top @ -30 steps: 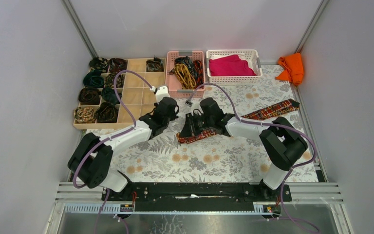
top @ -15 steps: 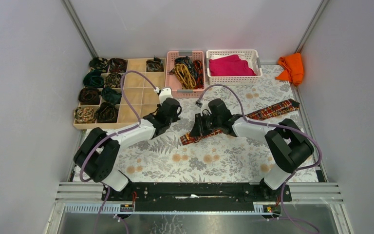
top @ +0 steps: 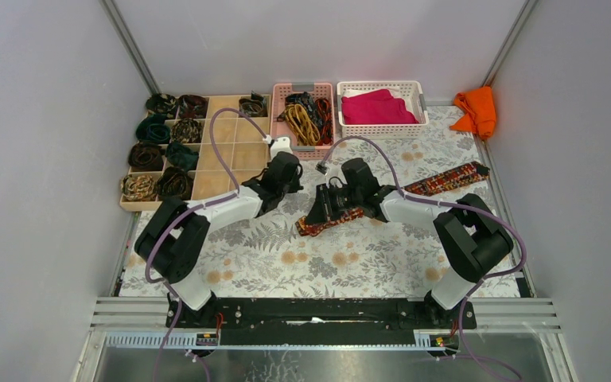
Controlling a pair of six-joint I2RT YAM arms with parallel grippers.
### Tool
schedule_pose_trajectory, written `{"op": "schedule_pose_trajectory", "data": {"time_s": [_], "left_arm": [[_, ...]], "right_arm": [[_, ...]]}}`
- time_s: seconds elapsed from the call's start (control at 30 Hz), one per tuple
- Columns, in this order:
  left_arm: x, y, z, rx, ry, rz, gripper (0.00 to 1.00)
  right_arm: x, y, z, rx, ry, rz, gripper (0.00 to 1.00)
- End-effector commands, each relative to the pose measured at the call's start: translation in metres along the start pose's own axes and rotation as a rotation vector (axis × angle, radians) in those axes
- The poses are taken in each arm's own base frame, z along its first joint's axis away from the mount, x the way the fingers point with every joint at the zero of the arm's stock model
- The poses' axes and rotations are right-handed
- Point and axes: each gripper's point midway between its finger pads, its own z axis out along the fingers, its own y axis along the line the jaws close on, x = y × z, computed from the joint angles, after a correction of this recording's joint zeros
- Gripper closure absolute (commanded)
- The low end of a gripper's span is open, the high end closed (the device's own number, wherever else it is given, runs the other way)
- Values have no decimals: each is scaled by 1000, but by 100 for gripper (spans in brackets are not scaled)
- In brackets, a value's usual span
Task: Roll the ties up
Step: Roll the tie at the center of the board.
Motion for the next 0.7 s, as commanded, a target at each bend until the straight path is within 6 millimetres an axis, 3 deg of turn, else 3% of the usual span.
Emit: {"op": "schedule_pose_trajectory", "data": {"time_s": [0.0, 0.37, 0.67], "left_arm": [[-8, -10, 9, 104, 6, -35, 100], [2, -16, 12, 179, 34, -47, 100], [3, -16, 15, 180, 39, -37, 100]], "right_arm": [[-19, 30, -6, -92, -35, -64, 86], [-25, 36, 0, -159, -63, -62, 86], [-36, 22, -1, -121, -100, -62, 85]]}}
